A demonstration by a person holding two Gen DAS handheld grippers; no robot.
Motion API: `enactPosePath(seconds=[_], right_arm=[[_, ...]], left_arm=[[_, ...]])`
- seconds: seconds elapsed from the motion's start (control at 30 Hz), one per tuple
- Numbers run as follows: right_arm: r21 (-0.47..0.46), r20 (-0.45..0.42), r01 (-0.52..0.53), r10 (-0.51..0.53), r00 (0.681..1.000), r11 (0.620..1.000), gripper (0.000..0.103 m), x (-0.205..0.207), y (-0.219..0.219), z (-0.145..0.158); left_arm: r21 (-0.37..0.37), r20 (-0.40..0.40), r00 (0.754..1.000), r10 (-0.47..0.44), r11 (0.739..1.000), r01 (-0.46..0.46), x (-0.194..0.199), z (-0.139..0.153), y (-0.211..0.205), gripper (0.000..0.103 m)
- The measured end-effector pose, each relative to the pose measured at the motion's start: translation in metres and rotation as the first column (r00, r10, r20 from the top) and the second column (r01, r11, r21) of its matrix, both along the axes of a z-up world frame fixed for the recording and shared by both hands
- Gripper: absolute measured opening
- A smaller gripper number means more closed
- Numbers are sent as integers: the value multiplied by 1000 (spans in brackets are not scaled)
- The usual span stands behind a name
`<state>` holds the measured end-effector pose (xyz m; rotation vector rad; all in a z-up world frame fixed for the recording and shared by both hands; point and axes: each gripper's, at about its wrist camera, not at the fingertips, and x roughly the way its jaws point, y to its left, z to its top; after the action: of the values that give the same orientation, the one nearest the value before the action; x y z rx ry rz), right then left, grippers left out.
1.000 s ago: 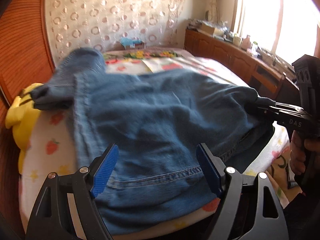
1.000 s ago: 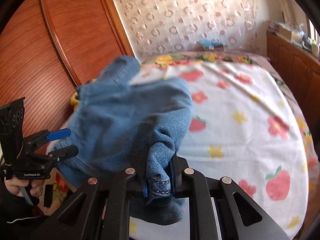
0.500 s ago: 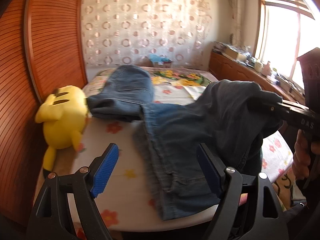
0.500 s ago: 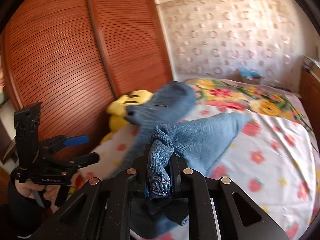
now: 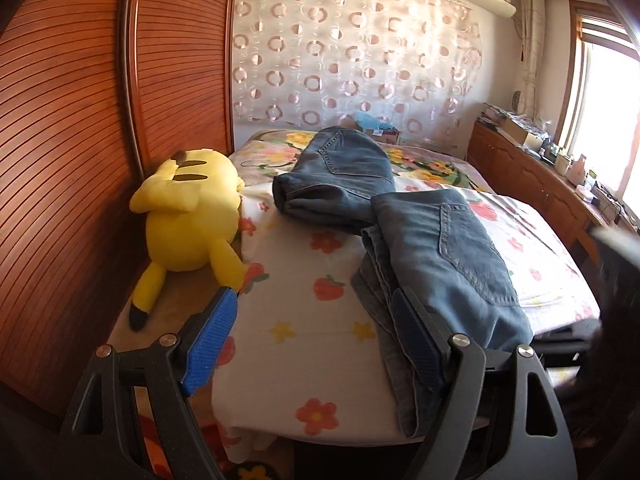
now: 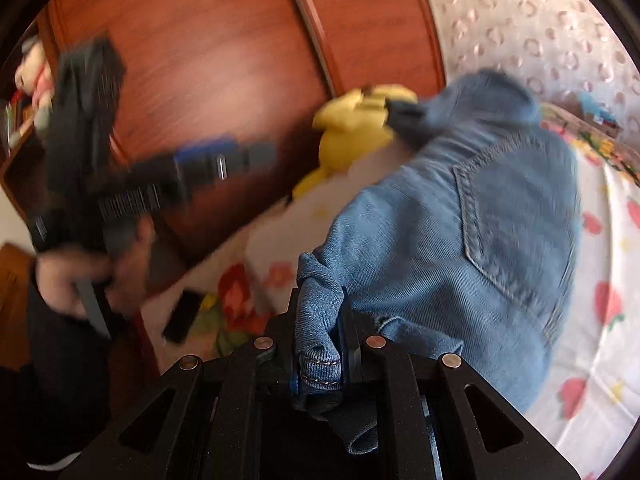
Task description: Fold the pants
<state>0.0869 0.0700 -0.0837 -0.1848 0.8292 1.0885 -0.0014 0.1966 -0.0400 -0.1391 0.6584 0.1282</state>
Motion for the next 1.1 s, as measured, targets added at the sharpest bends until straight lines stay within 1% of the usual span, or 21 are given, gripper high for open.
enactPosePath(seconds=[0.07, 0.13, 0.17, 0.2, 0.27, 0.3, 0.43, 0.53, 0.63, 0.67, 0.77, 0.83, 0.9, 0.93, 1.03, 1.1], right_arm=[[-16, 3, 3, -3, 1000, 1000, 15, 2, 5, -5], [-4, 6, 10, -10, 1000, 1000, 18, 5, 6, 1], [-1, 16, 18, -18, 1000, 1000, 23, 8, 7, 8], [6, 24, 23, -23, 999, 1000, 25, 7, 2, 14], [24, 55, 25, -27, 998, 999, 37, -11, -10, 26], [28, 75, 32, -34, 997, 999, 38, -17, -13, 33], [71, 126, 62, -71, 989, 996, 44, -25, -38, 52], [83, 174, 105, -118, 978, 991, 44, -25, -57, 62], [76, 232, 172, -185, 955, 982, 45, -18, -67, 63], [72, 242, 194, -206, 948, 978, 45, -22, -78, 68], [51, 246, 249, -253, 935, 967, 45, -14, -85, 54], [45, 224, 277, -280, 933, 960, 46, -7, -90, 45], [40, 203, 297, -299, 932, 954, 47, -2, -95, 42], [39, 197, 305, -307, 931, 951, 48, -1, -96, 41], [51, 174, 306, -310, 935, 951, 60, 2, -101, 41], [53, 173, 318, -323, 931, 947, 61, 7, -102, 41]], left_arm=[[2, 1, 1000, 1, 1000, -1, 0, 0, 1, 81], [4, -1, 1000, -2, 1000, 2, 0, -1, 1, 81], [5, -2, 1000, -4, 1000, 4, 1, -1, 0, 81], [6, -2, 1000, -8, 1000, 8, 3, 0, 0, 81], [9, -2, 1000, -16, 1000, 16, 4, 0, -3, 81], [10, -2, 1000, -19, 1000, 19, 5, 1, -5, 81], [18, 0, 999, -37, 999, 37, 8, 5, -14, 81], [24, 2, 998, -57, 998, 57, 11, 8, -23, 81], [28, 7, 997, -79, 996, 79, 16, 12, -33, 81], [30, 7, 996, -88, 996, 87, 18, 13, -36, 81], [34, 1, 993, -120, 992, 120, 26, 13, -48, 81], [40, -7, 991, -132, 990, 133, 31, 12, -56, 81], [42, -16, 989, -146, 988, 147, 36, 10, -62, 81], [42, -20, 988, -154, 987, 155, 39, 9, -65, 81], [41, -32, 984, -173, 984, 174, 46, 5, -73, 81], [48, -42, 982, -185, 981, 187, 53, 2, -78, 81]])
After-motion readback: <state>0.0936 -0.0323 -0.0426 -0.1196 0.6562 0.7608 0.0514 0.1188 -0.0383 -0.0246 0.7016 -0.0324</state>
